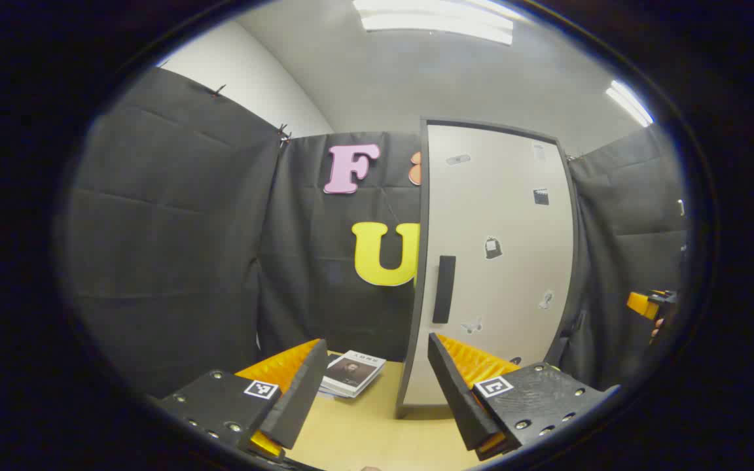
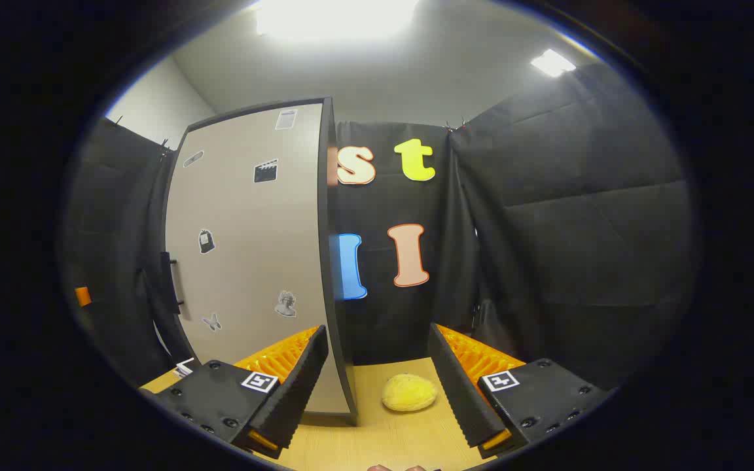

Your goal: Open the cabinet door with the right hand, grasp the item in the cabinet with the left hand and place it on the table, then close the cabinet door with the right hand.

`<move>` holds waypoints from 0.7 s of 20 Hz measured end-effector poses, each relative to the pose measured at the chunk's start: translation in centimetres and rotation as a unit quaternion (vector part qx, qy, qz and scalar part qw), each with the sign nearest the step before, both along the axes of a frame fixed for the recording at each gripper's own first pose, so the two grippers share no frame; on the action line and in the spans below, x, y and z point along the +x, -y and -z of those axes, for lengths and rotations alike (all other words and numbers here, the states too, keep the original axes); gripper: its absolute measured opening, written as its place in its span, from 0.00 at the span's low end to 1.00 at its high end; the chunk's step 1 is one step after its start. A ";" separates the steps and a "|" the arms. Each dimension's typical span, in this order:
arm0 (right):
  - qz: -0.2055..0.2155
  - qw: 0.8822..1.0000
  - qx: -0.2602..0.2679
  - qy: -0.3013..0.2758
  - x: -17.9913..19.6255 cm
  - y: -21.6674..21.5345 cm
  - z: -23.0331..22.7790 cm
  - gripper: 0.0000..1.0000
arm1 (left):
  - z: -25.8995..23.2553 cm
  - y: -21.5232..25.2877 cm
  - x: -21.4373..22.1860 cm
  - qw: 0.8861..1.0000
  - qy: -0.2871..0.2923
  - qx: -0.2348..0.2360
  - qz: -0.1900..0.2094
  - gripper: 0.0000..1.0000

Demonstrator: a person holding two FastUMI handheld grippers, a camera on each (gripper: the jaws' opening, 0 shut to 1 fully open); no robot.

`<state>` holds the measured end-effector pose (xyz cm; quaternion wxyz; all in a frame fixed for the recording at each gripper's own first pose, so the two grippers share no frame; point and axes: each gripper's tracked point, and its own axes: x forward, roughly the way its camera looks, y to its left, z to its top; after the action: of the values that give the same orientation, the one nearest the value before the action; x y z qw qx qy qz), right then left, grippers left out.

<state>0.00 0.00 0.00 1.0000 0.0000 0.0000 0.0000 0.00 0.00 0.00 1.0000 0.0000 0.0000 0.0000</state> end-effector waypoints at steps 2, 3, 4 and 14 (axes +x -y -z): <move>-0.029 1.000 -0.008 -0.004 0.4 -0.3 0.9 0.97 | 0.5 -0.1 -1.2 0.999 -0.005 -0.023 -0.030 0.92; -0.039 0.999 -0.007 0.000 0.7 -0.3 0.8 0.97 | 0.5 0.1 -1.8 0.998 -0.002 -0.036 -0.042 0.92; -0.049 0.999 -0.004 -0.005 1.0 -0.4 1.2 0.97 | 0.9 0.4 -2.6 0.998 -0.001 -0.046 -0.049 0.92; -0.031 0.999 -0.005 -0.019 -0.1 -1.4 0.9 0.97 | 0.6 -0.3 -1.8 0.999 0.009 -0.023 -0.022 0.93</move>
<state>-0.15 1.39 -0.89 0.9993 -0.0045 0.0187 0.0309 -1.80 0.29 -0.65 0.9995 -0.0225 -0.0087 0.0225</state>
